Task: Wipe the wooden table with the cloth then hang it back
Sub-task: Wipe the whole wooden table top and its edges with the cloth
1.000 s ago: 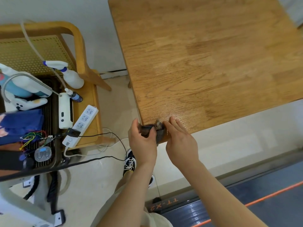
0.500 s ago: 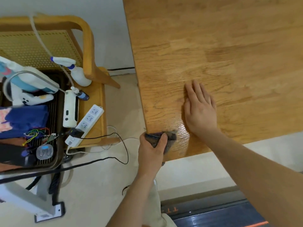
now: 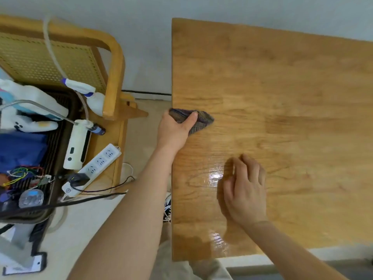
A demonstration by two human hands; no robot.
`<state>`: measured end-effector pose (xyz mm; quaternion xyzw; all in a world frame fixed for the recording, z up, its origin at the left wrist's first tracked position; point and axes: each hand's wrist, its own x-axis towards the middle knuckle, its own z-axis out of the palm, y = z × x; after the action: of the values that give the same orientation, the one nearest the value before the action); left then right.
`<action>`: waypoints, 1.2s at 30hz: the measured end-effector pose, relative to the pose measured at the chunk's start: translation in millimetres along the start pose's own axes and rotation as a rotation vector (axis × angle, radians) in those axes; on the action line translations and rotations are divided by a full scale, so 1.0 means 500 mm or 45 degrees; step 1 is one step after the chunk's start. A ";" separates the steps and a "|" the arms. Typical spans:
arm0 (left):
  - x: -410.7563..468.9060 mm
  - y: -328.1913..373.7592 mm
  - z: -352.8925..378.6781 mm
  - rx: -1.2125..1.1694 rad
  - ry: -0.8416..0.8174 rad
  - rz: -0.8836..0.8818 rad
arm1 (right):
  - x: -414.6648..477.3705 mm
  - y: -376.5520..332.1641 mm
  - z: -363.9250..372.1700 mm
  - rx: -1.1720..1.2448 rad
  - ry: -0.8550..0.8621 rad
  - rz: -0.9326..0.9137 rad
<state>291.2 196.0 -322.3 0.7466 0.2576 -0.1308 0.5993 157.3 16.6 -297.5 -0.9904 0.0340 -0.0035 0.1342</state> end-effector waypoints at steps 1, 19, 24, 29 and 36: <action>0.004 -0.004 0.002 -0.015 -0.015 -0.015 | 0.038 0.007 -0.012 0.033 -0.021 -0.079; 0.073 0.078 0.020 0.097 0.164 -0.170 | 0.408 -0.006 0.002 -0.128 -0.149 -0.317; 0.251 0.196 0.030 0.165 0.187 -0.124 | 0.413 -0.008 0.006 -0.110 -0.150 -0.308; 0.385 0.285 0.034 0.171 0.162 -0.159 | 0.418 -0.007 0.008 -0.140 -0.110 -0.314; 0.462 0.350 0.035 0.253 0.137 -0.165 | 0.425 -0.005 0.012 -0.111 -0.054 -0.319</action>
<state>580.5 205.9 -298.4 0.7900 0.3228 -0.1539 0.4980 369.8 6.0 -303.3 -0.9916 -0.0926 0.0020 0.0900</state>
